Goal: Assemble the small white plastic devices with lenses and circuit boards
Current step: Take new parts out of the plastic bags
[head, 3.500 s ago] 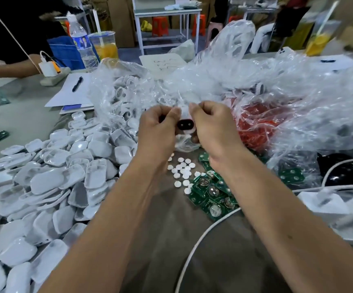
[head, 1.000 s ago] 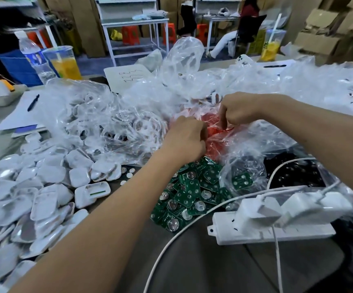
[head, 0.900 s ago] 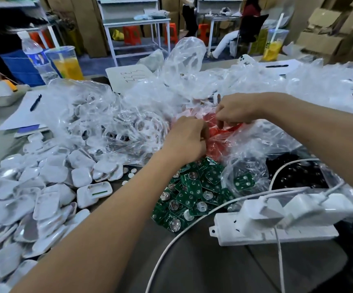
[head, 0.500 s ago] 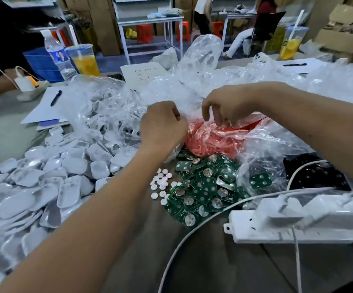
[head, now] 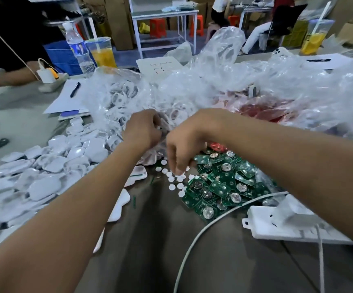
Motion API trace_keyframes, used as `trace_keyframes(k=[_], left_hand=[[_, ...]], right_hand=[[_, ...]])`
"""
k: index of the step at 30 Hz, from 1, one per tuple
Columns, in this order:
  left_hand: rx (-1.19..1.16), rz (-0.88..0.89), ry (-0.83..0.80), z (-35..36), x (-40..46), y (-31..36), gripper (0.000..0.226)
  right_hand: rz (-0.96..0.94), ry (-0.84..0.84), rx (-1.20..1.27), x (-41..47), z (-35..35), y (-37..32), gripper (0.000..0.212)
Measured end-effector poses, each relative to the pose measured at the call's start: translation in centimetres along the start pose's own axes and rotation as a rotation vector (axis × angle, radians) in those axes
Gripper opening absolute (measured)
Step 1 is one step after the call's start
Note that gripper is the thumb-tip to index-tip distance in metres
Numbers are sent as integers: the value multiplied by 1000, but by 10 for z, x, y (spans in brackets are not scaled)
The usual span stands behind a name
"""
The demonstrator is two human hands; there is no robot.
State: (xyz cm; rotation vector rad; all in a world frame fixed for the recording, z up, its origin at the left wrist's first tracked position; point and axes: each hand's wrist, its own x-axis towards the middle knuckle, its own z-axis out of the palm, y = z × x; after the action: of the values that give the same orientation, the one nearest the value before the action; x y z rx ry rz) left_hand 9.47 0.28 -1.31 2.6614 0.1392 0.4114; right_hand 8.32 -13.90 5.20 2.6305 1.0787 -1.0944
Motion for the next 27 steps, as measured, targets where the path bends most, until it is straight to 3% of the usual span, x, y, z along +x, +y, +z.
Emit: trace_keyframes(k=[7,11,14,16,20,23,27], left_hand=[[-266,-95,141,-18,-5,-11,19],[-149,-16,186,-31,-8,-15,29],[-90,62,114,-42,-9,-15,38],[-87,59,82,-49,-13,-15,38],[-102,-95,195,-60,-25,-22,31],[-143,-37,271,-63,-36,-25,20],[-228,67,63,-55,-51,-18,7]], right_hand=[[119,434,58,26,8,-34,27],[181,695,273,44,27,-37,38],[222,755,434,53,38,-37,42],[222,749,529,54,41,-35,31],[242,724,644,47,47,-26,30],[267,714,681,34,55,-21,14],[282,784,735,19,64,-17,9]])
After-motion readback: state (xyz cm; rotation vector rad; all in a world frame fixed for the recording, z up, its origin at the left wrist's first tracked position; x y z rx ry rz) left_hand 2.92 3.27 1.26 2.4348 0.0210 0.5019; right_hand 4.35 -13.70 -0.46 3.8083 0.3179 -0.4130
